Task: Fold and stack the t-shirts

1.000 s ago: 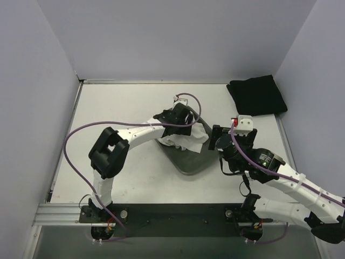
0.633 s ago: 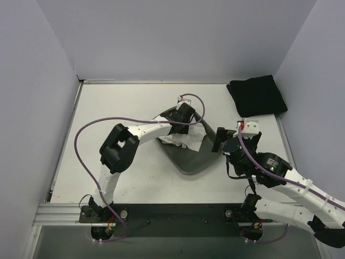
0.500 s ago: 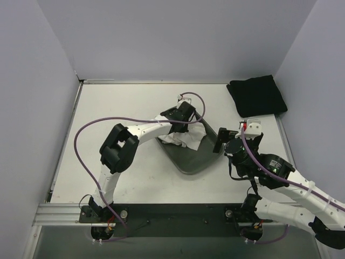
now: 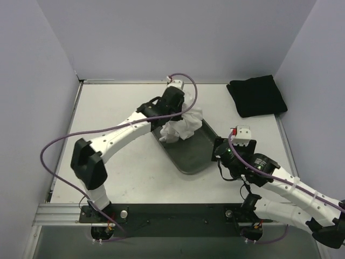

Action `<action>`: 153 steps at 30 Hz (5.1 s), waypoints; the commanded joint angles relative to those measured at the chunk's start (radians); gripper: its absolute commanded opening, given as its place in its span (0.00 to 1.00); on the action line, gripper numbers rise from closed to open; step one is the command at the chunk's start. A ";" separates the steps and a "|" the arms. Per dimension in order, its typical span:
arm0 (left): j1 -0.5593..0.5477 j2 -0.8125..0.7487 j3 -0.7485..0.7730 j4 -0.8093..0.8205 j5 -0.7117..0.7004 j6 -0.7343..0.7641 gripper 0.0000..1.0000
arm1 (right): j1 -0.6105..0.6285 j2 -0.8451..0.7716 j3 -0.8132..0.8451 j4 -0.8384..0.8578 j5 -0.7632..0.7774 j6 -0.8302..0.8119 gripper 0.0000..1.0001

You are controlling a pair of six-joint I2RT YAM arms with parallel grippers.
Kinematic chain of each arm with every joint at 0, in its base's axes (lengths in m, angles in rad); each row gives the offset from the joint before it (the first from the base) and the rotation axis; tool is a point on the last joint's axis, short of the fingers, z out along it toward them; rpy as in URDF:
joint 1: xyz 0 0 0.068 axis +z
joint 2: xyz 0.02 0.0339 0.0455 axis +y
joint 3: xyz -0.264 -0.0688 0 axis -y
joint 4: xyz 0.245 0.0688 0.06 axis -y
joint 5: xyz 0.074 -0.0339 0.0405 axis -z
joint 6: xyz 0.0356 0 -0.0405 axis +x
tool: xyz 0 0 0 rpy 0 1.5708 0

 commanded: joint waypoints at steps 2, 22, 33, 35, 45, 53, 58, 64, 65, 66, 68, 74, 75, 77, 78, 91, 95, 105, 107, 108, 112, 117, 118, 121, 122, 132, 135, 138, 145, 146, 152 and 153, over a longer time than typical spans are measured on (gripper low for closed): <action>-0.017 -0.285 0.043 -0.012 0.021 0.028 0.00 | -0.013 0.081 -0.071 -0.043 -0.058 0.087 1.00; -0.109 -0.790 -0.039 -0.115 -0.053 0.031 0.00 | -0.091 0.443 -0.165 -0.033 -0.103 0.300 1.00; -0.114 -0.873 -0.067 -0.153 -0.055 0.037 0.00 | -0.117 0.986 0.252 0.192 -0.224 0.127 1.00; -0.114 -0.873 -0.078 -0.156 -0.050 0.038 0.00 | -0.106 1.029 0.316 0.215 -0.247 0.093 1.00; -0.114 -0.870 -0.099 -0.121 -0.018 0.020 0.00 | -0.135 1.189 0.553 0.393 -0.397 -0.082 1.00; -0.114 -0.869 -0.084 -0.130 0.024 0.006 0.00 | -0.162 1.137 0.544 0.451 -0.461 -0.093 1.00; -0.115 -0.887 -0.082 -0.132 0.044 0.005 0.00 | -0.130 0.898 0.427 0.358 -0.277 -0.071 1.00; -0.124 -0.834 -0.157 -0.044 0.133 -0.028 0.00 | -0.133 0.599 0.366 0.041 -0.014 0.035 1.00; -0.124 -0.821 -0.173 -0.003 0.143 -0.034 0.00 | -0.140 0.513 0.358 -0.027 0.018 0.047 1.00; -0.130 -0.809 -0.212 0.022 0.168 -0.040 0.00 | -0.146 0.468 0.352 -0.062 0.079 0.076 1.00; -0.141 -0.766 -0.252 0.107 0.191 -0.055 0.00 | -0.165 0.337 0.338 -0.134 0.113 0.082 1.00; -0.221 -0.590 -0.357 0.339 0.222 -0.051 0.00 | -0.179 0.088 0.367 -0.242 0.167 0.061 1.00; -0.230 -0.541 -0.365 0.370 0.214 -0.046 0.00 | -0.179 0.074 0.375 -0.248 0.159 0.053 1.00; -0.241 -0.489 -0.369 0.465 0.225 -0.034 0.00 | -0.175 0.052 0.389 -0.267 0.144 0.047 1.00; -0.239 -0.426 -0.360 0.491 0.237 -0.029 0.00 | -0.174 0.052 0.389 -0.265 0.138 0.044 1.00; -0.186 -0.057 -0.069 0.372 0.179 0.075 0.93 | -0.111 0.072 0.297 -0.244 0.129 0.081 1.00; -0.085 -0.096 -0.044 0.295 0.180 0.083 0.93 | -0.106 0.075 0.268 -0.222 0.127 0.082 1.00; 0.050 0.178 0.218 0.156 0.104 0.062 0.95 | -0.079 0.078 0.226 -0.161 0.109 0.078 1.00; 0.049 0.246 0.296 0.104 0.071 0.037 0.95 | -0.076 0.075 0.222 -0.155 0.110 0.076 1.00; 0.047 0.318 0.394 0.090 0.058 0.020 0.95 | -0.071 0.074 0.215 -0.150 0.107 0.076 1.00; 0.040 0.516 0.684 0.016 0.094 0.001 0.95 | -0.057 0.074 0.189 -0.133 0.107 0.079 1.00; 0.050 0.757 0.985 -0.084 0.206 -0.067 0.96 | -0.053 0.061 0.156 -0.133 0.115 0.079 1.00; 0.053 0.765 0.969 -0.054 0.226 -0.078 0.96 | -0.053 0.060 0.148 -0.133 0.121 0.078 1.00; 0.064 0.768 0.909 -0.001 0.280 -0.118 0.96 | -0.053 0.052 0.143 -0.130 0.129 0.075 1.00; 0.067 0.771 0.884 -0.001 0.289 -0.124 0.96 | -0.053 0.054 0.140 -0.129 0.130 0.073 1.00; 0.092 0.686 0.619 -0.056 0.271 -0.135 0.96 | -0.051 0.075 0.128 -0.099 0.100 0.084 1.00; 0.116 0.585 0.437 -0.023 0.248 -0.141 0.97 | -0.047 0.080 0.123 -0.092 0.081 0.095 1.00; 0.161 0.483 0.300 0.051 0.249 -0.149 0.97 | -0.036 0.078 0.122 -0.092 0.078 0.104 1.00; 0.268 0.349 0.093 0.123 0.260 -0.126 0.97 | 0.006 0.080 0.125 -0.090 0.072 0.122 1.00; 0.279 0.334 0.080 0.123 0.265 -0.109 0.97 | 0.010 0.078 0.126 -0.090 0.072 0.122 1.00; 0.371 0.300 0.074 0.102 0.274 -0.091 0.97 | 0.045 0.074 0.134 -0.102 0.090 0.136 1.00; 0.380 0.294 0.066 0.102 0.275 -0.091 0.97 | 0.050 0.074 0.136 -0.109 0.093 0.138 1.00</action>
